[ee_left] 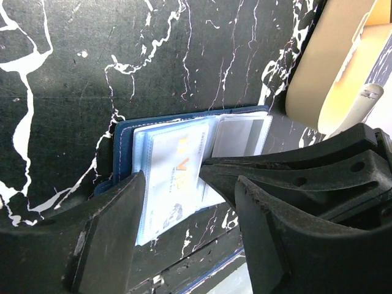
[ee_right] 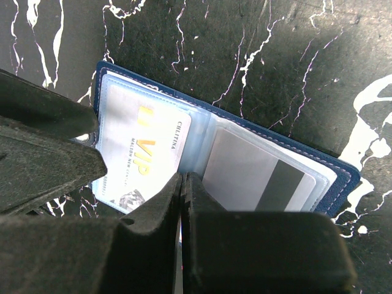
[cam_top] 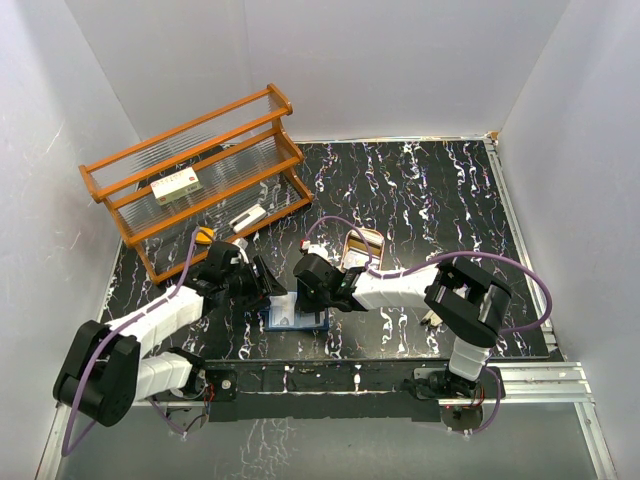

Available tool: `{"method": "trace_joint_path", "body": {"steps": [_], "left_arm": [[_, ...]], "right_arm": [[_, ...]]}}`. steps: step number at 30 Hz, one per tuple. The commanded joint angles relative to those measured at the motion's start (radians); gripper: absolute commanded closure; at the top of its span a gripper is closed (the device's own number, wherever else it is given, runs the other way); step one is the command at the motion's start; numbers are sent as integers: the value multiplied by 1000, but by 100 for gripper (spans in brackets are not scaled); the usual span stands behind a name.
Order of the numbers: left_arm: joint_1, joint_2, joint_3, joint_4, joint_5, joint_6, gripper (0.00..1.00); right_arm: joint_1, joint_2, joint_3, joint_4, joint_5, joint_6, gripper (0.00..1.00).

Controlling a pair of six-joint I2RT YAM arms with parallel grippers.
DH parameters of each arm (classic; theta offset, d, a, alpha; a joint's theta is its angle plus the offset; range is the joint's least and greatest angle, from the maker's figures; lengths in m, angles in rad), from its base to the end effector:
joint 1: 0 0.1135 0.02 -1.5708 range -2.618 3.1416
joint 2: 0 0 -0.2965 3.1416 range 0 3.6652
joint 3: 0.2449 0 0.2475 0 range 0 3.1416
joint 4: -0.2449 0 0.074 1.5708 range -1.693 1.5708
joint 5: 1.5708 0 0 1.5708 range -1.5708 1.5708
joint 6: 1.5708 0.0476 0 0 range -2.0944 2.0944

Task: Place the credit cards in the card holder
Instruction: Turn over the card holder at the center of the board.

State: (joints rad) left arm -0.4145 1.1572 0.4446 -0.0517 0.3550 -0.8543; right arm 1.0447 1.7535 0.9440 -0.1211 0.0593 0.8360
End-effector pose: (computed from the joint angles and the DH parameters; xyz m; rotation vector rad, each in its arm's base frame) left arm 0.1832 -0.0987 0.1913 -0.3601 2.4922 -0.9977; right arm 0.1810 0.3061 0.1752 -0.2492 2.6290 0.6609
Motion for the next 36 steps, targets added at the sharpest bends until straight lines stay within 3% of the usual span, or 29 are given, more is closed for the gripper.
{"method": "trace_joint_path", "body": {"steps": [1, 24, 36], "left_arm": [[-1, 13, -15, 23, 17, 15, 41], [-2, -37, 3, 57, 127, -67, 41], [-5, -55, -67, 201, 211, -179, 40]], "right_arm": [[3, 30, -40, -28, 24, -21, 100], [3, 32, -68, 18, 4, -20, 100], [3, -5, -96, 121, 44, -45, 93]]}}
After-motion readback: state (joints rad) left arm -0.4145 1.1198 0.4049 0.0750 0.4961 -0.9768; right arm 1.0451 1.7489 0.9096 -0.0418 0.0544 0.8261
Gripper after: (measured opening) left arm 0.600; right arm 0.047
